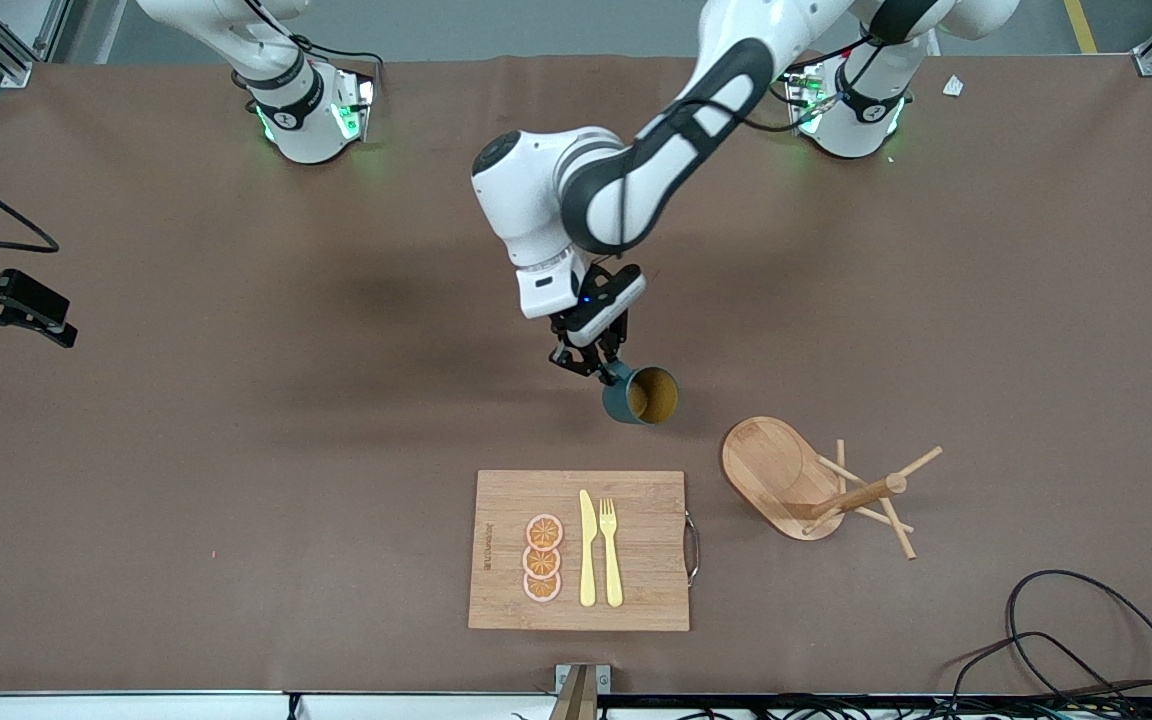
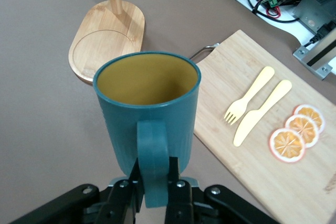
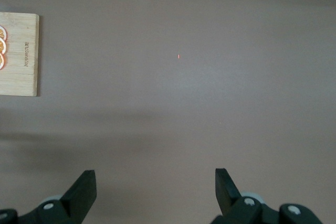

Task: Pass cup and hang on rack
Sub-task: 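Carry the mug with the left gripper over the wooden rack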

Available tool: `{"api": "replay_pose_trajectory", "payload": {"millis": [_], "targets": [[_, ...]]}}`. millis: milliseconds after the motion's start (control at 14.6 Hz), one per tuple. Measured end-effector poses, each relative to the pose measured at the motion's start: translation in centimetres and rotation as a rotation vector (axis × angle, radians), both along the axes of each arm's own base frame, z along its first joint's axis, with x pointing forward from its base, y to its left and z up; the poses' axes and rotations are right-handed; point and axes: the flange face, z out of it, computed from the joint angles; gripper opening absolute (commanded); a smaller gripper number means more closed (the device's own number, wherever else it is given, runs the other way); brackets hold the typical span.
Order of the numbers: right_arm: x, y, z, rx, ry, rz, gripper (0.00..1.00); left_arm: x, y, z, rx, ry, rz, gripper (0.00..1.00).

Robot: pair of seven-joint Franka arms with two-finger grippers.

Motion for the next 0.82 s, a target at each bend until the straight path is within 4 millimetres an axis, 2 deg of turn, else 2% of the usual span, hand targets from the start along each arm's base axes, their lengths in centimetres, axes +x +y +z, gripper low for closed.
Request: {"api": "replay_pose_trajectory", "payload": {"millis": [274,479,615,821], "targets": [[0.0,0.0,0.0,0.0,0.0,0.0,1.0,4.0,4.4,6.4,-0.159,0.136,0.035,0.01],[0.0,-0.1,0.0,0.0,0.0,-0.001,1.0,7.6,9.2,10.2,-0.307,0.226,0.088,0.01],[0.0,-0.1,0.0,0.0,0.0,-0.001,1.0,10.1,13.3,11.9,-0.415,0.297,0.105,0.01],[0.0,-0.1,0.0,0.0,0.0,-0.001,1.0,13.1,18.6,13.0,-0.606,0.41,0.101,0.01]]}}
